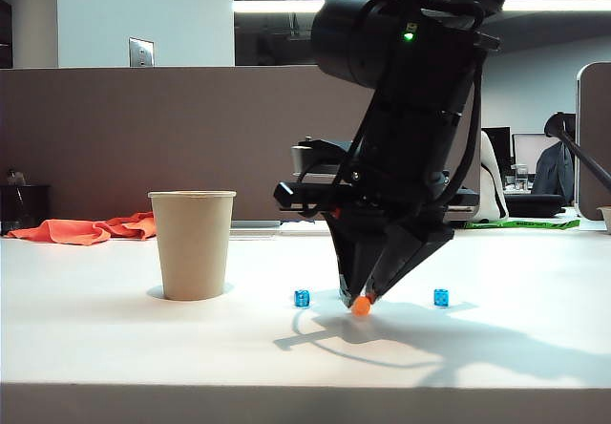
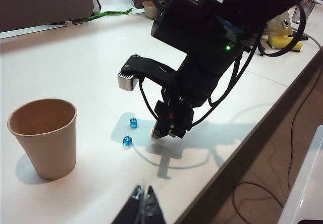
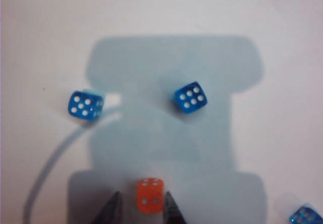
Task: Pick up the dice with a different color and drop it into the paper cup.
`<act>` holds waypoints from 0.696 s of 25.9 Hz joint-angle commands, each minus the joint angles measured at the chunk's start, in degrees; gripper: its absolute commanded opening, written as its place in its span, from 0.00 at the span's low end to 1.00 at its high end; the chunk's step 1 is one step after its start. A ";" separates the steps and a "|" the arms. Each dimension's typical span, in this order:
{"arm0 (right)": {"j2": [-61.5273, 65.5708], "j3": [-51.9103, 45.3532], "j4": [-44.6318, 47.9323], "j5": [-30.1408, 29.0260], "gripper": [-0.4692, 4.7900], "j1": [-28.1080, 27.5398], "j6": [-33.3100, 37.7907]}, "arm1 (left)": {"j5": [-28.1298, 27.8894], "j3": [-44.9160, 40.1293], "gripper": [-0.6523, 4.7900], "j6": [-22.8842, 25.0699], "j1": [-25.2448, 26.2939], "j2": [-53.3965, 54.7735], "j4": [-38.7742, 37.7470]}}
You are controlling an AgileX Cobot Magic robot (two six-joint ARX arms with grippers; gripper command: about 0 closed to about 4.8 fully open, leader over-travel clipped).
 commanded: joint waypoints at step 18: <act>-0.22 0.20 0.50 0.07 0.24 0.00 0.04 | 0.22 0.37 0.11 -0.22 0.00 0.04 0.85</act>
